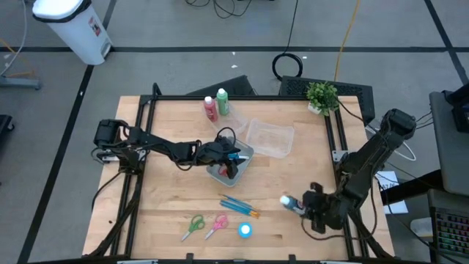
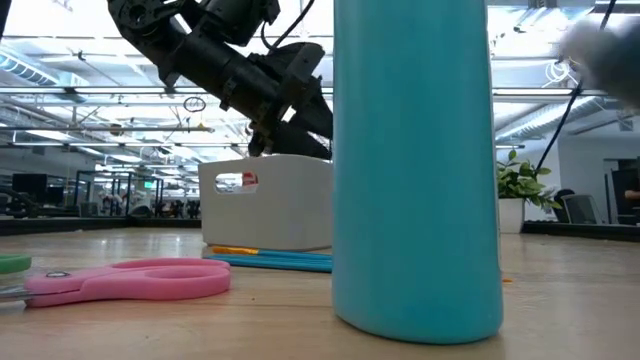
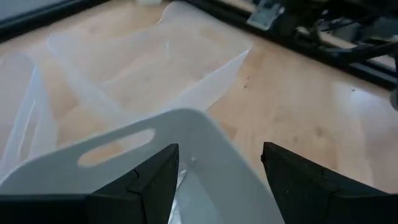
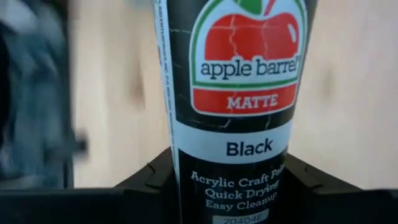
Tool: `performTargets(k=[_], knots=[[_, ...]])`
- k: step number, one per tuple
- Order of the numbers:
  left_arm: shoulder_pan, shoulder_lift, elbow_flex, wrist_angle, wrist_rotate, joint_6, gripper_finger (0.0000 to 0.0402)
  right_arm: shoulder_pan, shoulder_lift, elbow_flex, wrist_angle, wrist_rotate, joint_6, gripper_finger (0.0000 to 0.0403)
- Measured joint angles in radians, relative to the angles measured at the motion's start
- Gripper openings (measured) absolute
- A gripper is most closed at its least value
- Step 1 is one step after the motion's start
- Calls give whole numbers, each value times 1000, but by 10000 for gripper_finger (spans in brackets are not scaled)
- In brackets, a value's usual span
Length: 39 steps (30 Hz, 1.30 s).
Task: Pick & Place Paint Supplies
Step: Put the black paint bottle into the left transparent bin
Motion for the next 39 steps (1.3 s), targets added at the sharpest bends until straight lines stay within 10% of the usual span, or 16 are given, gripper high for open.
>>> performTargets(k=[6,10,27,33,39], knots=[[0,0,0,154,65,88,239,-111,-39,1,241,372,-429,180],[0,0,0,250,117,160,239,-268,-39,2,423,360,-721,175],[177,-383,123,-121,92,386,239,-982,-16,2,854,-142,-1098,163],[316,-350,182,-181,252,394,239,-1178,85,3,1075,-441,-1113,166],[423,-220,310,-240,362,378,239,-1294,170,3,1110,-465,-1107,168]])
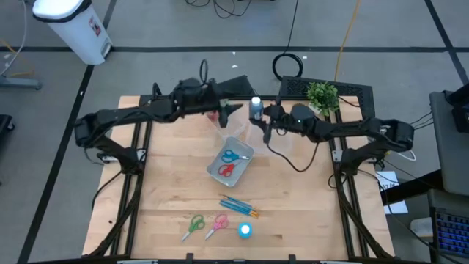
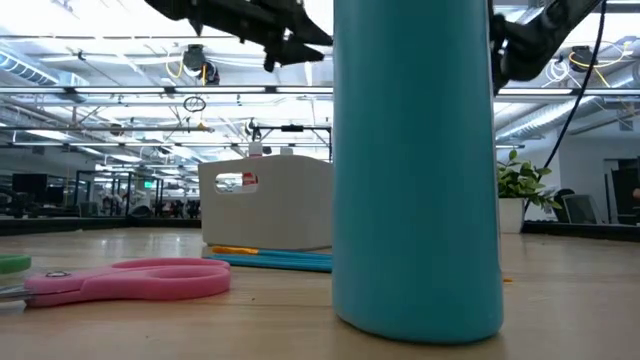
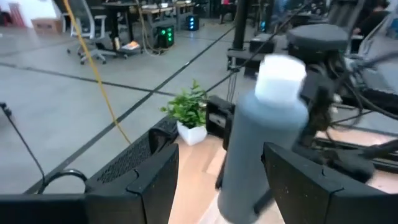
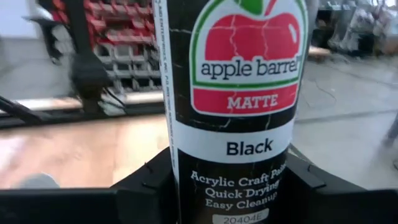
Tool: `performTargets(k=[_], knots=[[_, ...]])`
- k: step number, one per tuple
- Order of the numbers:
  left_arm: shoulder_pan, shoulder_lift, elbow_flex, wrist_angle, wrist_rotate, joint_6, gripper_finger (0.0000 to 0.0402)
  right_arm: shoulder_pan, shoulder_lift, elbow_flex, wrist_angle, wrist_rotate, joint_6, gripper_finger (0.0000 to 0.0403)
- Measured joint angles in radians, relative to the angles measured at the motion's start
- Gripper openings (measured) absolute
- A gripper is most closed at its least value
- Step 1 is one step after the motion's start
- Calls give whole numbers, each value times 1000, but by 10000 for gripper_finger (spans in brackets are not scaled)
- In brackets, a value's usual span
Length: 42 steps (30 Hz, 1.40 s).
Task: Pick & Place Paint Supplies
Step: Put the black paint bottle into the left transparent bin
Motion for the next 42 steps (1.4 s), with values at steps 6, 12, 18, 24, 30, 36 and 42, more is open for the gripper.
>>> performTargets(k=[6,12,18,24,30,36,42], knots=[[3,95,45,-29,9,109,239,-29,2,1,-1,-2,6,168],[0,92,50,-9,9,217,239,-29,36,-1,-30,3,-1,169],[-4,88,48,-7,8,238,239,-38,114,1,63,0,-4,169],[-7,72,50,63,15,254,239,-45,153,-1,86,-10,4,169],[-8,88,48,50,39,242,239,-36,152,0,98,-5,17,169],[-7,102,48,81,125,185,239,-32,150,0,96,-5,13,169],[-7,101,48,88,131,175,239,-19,150,0,95,-5,3,169]])
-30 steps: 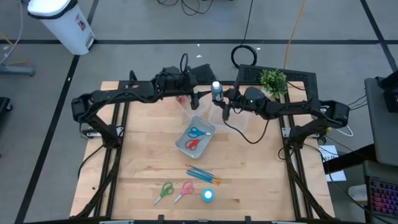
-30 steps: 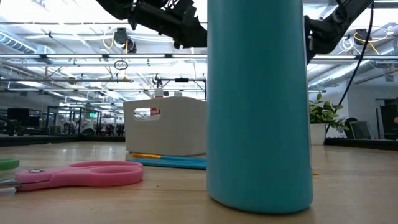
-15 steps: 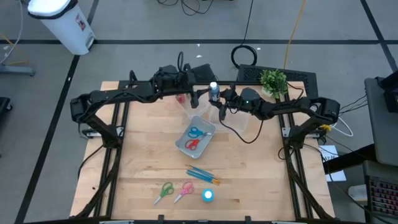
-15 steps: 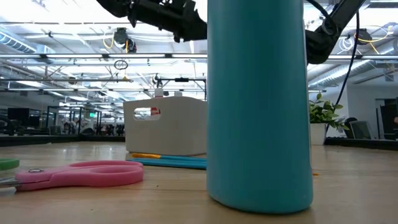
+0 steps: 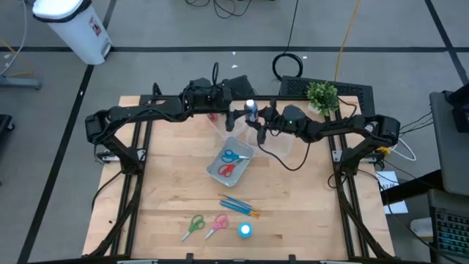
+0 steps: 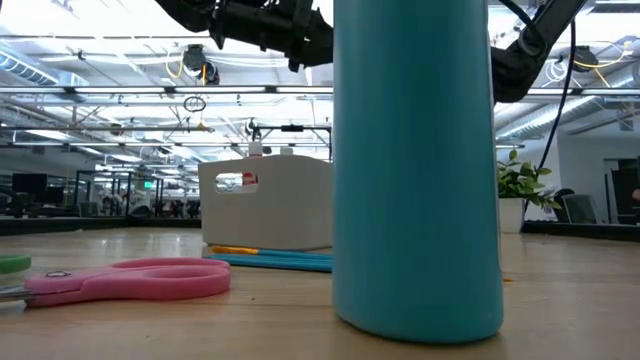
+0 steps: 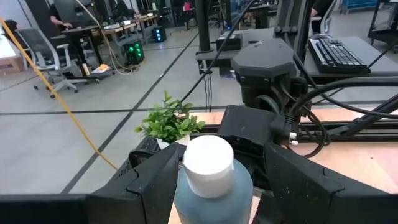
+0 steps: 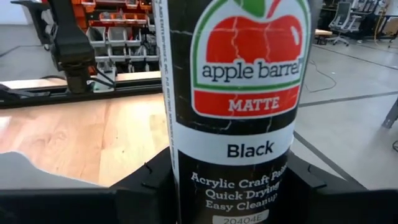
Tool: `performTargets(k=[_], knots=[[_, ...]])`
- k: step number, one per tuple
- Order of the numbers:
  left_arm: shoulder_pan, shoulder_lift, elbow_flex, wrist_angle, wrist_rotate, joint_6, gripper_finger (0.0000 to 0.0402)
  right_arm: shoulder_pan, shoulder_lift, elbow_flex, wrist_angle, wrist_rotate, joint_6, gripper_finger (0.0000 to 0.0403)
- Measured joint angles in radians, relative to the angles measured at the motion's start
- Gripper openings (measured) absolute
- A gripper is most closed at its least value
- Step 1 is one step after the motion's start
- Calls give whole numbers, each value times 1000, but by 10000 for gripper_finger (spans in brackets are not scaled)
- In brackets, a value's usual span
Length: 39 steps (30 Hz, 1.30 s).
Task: Pick & Place Paint Supplies
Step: Put the black paint bottle into the left transparent bin
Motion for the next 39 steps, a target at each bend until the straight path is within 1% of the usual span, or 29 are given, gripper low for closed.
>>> performTargets(k=[9,13,18,22,25,39], knots=[[6,0,0,-8,-3,-48,239,13,0,0,-5,1,-27,169],[6,0,0,-25,-45,-56,239,13,0,0,-5,4,-33,169],[6,6,0,-27,-25,-66,239,13,0,0,-1,4,-34,169],[-4,44,-1,8,-4,-79,239,13,1,-1,0,3,-39,169],[-4,68,-1,57,-8,-87,239,13,1,-1,-3,4,-37,169],[0,60,-1,42,-19,-75,239,13,1,-1,-16,2,-43,169]])
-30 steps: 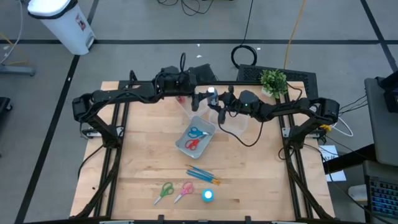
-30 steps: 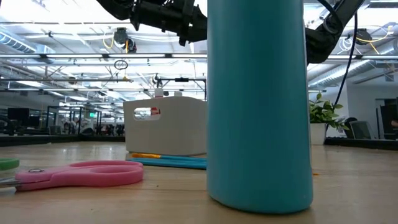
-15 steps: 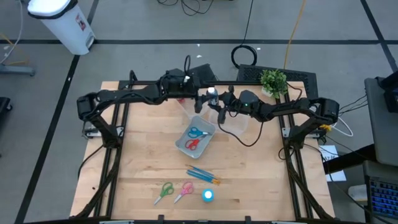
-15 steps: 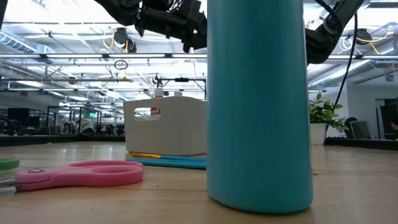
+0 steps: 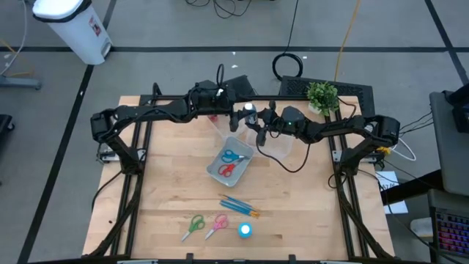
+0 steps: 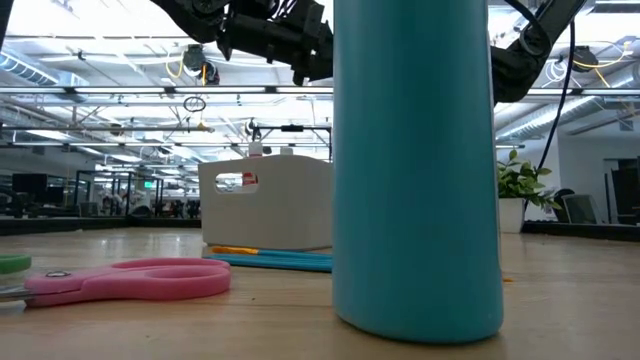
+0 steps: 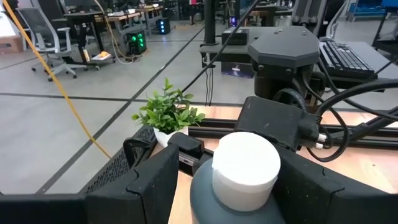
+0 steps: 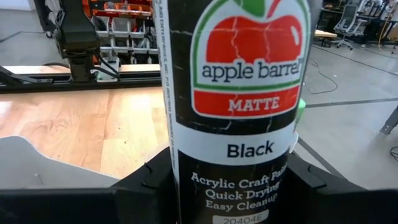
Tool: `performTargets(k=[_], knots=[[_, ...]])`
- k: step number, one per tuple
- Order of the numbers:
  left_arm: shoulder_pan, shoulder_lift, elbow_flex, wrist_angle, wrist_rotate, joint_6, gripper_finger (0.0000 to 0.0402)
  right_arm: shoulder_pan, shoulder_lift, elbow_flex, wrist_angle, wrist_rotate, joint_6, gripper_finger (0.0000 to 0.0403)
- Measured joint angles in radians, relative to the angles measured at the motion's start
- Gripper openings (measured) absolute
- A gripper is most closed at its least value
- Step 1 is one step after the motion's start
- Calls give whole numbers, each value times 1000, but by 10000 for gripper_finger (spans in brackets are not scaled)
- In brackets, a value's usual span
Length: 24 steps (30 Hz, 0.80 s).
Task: Pick & Place Paint Supplies
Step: Put the black paint bottle into the left transparent bin
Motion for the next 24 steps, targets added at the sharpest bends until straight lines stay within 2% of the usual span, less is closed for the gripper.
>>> performTargets(k=[5,7,11,12,19,24], knots=[[0,0,0,-7,0,-1,227,0,0,0,-2,0,0,169],[-3,0,0,-8,1,-3,201,0,0,0,-2,1,1,169],[-6,0,0,-11,5,4,121,0,0,0,-6,2,-5,169],[-6,-1,0,-13,6,9,116,0,0,0,-8,2,-10,169],[9,-11,0,-40,18,27,116,0,0,1,-31,4,42,186],[78,-44,0,-74,138,-2,116,0,-62,4,-94,3,85,233]])
